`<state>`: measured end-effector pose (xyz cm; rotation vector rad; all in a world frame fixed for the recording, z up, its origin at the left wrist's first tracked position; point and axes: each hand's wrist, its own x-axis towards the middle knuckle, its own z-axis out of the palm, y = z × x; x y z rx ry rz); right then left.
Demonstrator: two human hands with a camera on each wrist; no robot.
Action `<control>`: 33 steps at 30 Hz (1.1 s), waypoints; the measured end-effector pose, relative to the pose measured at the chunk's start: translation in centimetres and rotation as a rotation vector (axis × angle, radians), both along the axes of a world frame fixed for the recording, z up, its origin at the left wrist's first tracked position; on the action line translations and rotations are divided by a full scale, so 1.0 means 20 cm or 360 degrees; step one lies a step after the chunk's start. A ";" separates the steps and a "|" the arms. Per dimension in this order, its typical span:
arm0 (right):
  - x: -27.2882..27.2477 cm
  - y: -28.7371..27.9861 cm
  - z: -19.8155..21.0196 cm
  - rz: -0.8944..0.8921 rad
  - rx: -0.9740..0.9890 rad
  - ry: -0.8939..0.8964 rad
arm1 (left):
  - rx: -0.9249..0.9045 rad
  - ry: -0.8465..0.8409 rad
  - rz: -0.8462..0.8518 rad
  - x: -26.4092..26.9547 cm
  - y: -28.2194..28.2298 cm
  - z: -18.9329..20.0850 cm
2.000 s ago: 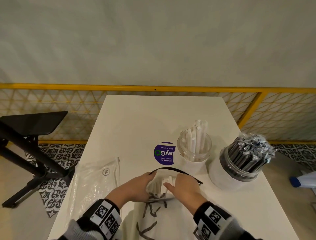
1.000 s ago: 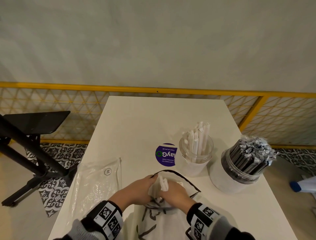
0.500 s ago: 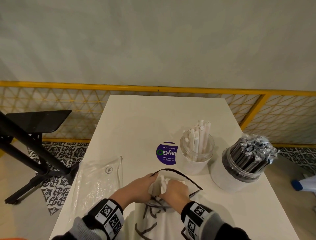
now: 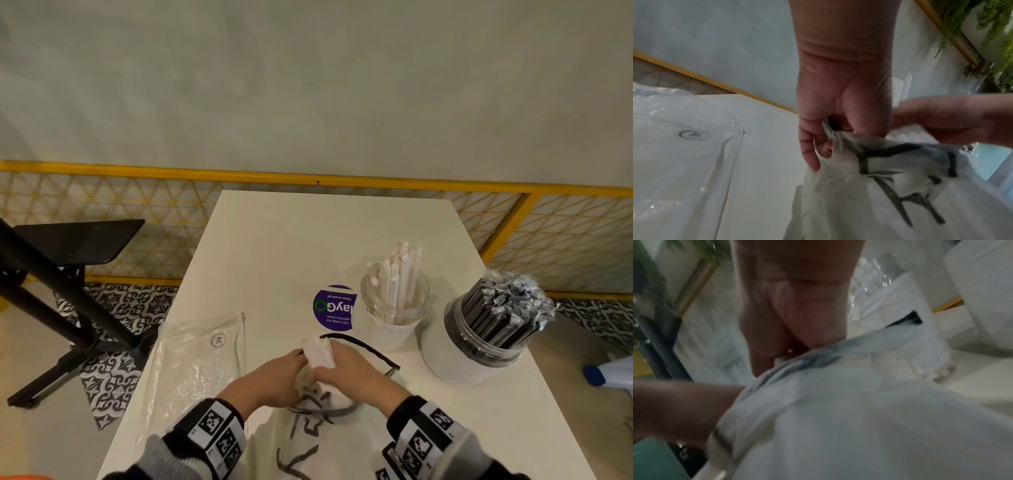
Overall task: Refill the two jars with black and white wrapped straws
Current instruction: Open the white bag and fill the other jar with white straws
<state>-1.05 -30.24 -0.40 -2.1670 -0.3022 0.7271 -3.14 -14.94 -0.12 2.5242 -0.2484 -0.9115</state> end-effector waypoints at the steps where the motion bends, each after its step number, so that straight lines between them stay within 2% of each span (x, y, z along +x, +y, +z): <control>1: 0.00 0.00 0.06 -0.0006 0.0170 0.0004 | 0.0012 0.0019 0.0019 0.00 0.00 0.00; 6: 0.02 -0.07 0.40 -0.0330 0.0632 -0.0257 | 0.0054 0.0065 -0.0063 -0.01 -0.01 -0.01; 9: 0.04 -0.16 0.67 -0.0549 0.0820 -0.0473 | 0.0124 0.0086 -0.0093 0.00 -0.01 -0.02; 13: 0.08 -0.34 0.98 -0.0700 0.0955 -0.0875 | 0.0151 0.0072 -0.0133 0.00 -0.01 -0.04; 16: 0.15 -0.43 1.07 -0.0798 0.0902 -0.1199 | 0.0161 0.0055 -0.0133 0.01 -0.01 -0.05; 18: 0.22 -0.46 1.06 -0.0842 0.0843 -0.1319 | 0.0171 0.0050 -0.0133 0.01 -0.01 -0.05; 20: 0.29 -0.46 0.98 -0.0906 0.0822 -0.1313 | 0.0177 0.0055 -0.0130 0.01 -0.02 -0.04; 25: 0.38 -0.42 0.58 -0.1030 0.0592 -0.0985 | 0.0162 0.0061 -0.0112 0.00 -0.01 -0.01; 29: 0.34 -0.39 0.31 -0.0993 0.0463 -0.0825 | 0.0140 0.0063 -0.0099 0.00 0.00 0.00; 31: 0.33 -0.38 0.28 -0.1002 0.0455 -0.0786 | 0.0127 0.0064 -0.0090 0.00 0.00 0.00; 33: 0.33 -0.38 0.31 -0.1041 0.0488 -0.0931 | 0.0124 0.0069 -0.0077 0.00 0.00 0.00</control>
